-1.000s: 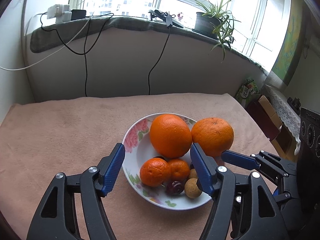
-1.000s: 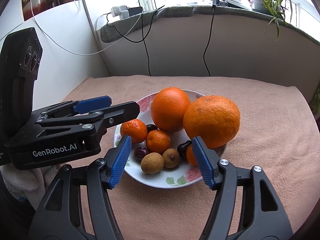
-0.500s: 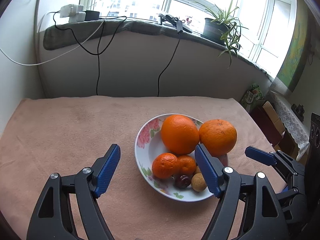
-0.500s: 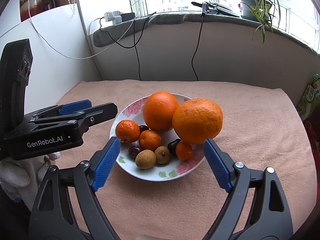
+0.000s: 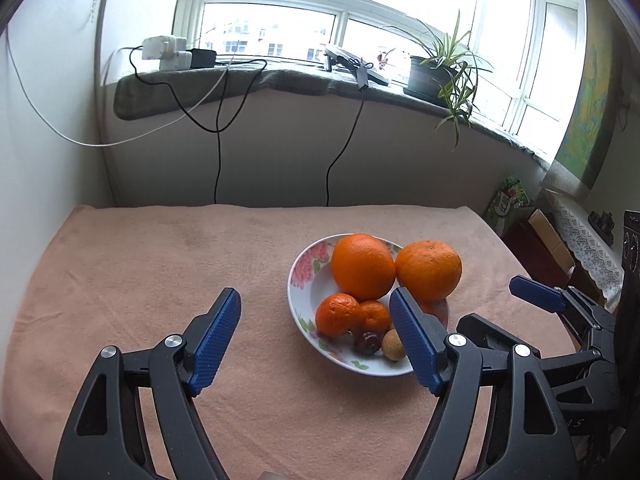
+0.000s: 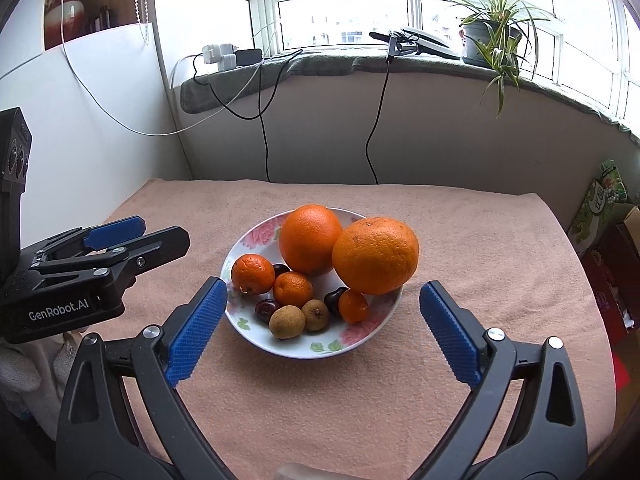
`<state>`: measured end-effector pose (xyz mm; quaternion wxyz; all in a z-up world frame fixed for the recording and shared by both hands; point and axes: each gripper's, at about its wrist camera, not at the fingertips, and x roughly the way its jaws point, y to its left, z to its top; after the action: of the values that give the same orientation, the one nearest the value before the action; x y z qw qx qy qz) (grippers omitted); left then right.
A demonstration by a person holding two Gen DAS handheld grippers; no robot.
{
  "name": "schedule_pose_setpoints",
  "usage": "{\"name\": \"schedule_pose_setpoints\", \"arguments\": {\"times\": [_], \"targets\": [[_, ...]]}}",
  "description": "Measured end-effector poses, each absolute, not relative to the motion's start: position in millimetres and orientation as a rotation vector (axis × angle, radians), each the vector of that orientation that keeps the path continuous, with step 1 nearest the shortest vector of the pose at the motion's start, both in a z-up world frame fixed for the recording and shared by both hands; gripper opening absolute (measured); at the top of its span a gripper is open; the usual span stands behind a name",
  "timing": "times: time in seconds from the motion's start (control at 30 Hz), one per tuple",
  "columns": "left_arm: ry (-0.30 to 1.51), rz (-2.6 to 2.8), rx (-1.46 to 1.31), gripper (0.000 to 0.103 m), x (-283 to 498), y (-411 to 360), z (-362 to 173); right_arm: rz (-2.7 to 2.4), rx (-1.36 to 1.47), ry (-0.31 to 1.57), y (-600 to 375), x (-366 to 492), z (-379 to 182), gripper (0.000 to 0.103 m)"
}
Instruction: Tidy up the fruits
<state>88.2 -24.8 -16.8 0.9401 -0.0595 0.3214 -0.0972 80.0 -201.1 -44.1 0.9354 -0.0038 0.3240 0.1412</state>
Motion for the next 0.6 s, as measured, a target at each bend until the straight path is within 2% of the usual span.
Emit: {"name": "schedule_pose_setpoints", "arguments": {"times": [0.17, 0.23, 0.6], "targets": [[0.627, -0.169, -0.1, 0.077, 70, -25, -9, 0.252, -0.029, 0.615, -202, 68, -36, 0.099], [0.615, -0.152, -0.087, 0.077, 64, -25, -6, 0.229, -0.037, 0.594, -202, 63, -32, 0.103], [0.592, -0.125, -0.075, 0.077, 37, -19, 1, 0.202, -0.028, 0.548, -209, 48, -22, 0.103]]}}
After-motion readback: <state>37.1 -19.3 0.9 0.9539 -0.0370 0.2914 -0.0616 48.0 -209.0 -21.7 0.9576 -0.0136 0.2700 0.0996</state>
